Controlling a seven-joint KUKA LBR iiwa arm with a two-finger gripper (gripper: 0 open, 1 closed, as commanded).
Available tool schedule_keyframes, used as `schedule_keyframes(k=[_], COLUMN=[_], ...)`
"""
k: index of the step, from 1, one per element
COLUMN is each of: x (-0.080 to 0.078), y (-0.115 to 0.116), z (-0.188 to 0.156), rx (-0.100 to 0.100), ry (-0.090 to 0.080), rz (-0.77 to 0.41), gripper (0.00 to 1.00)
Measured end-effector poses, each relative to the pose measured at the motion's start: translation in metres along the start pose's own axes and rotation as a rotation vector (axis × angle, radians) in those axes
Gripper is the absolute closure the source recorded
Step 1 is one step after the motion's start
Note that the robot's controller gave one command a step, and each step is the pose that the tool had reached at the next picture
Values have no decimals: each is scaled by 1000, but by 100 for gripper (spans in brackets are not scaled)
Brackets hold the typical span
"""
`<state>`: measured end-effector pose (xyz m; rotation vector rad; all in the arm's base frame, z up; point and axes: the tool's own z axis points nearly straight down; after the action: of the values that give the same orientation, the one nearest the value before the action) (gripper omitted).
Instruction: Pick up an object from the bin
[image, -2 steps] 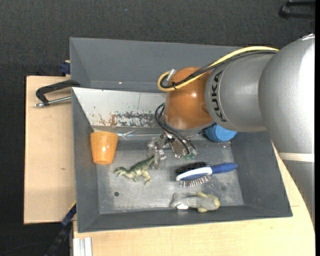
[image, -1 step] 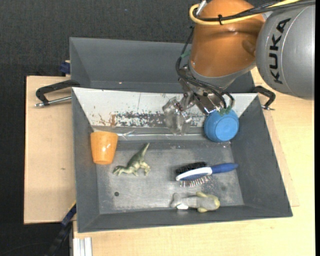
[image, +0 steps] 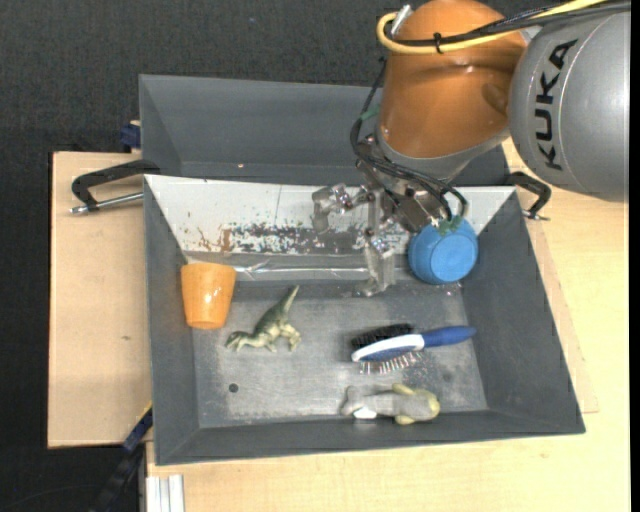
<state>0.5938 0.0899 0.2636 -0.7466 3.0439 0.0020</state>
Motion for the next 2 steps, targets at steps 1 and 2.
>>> schedule_keyframes(k=[1, 2], x=[56, 96], y=[-21, -4], z=[109, 117], rx=[-4, -3], ry=[14, 10], rz=[8, 41], gripper=[0, 0])
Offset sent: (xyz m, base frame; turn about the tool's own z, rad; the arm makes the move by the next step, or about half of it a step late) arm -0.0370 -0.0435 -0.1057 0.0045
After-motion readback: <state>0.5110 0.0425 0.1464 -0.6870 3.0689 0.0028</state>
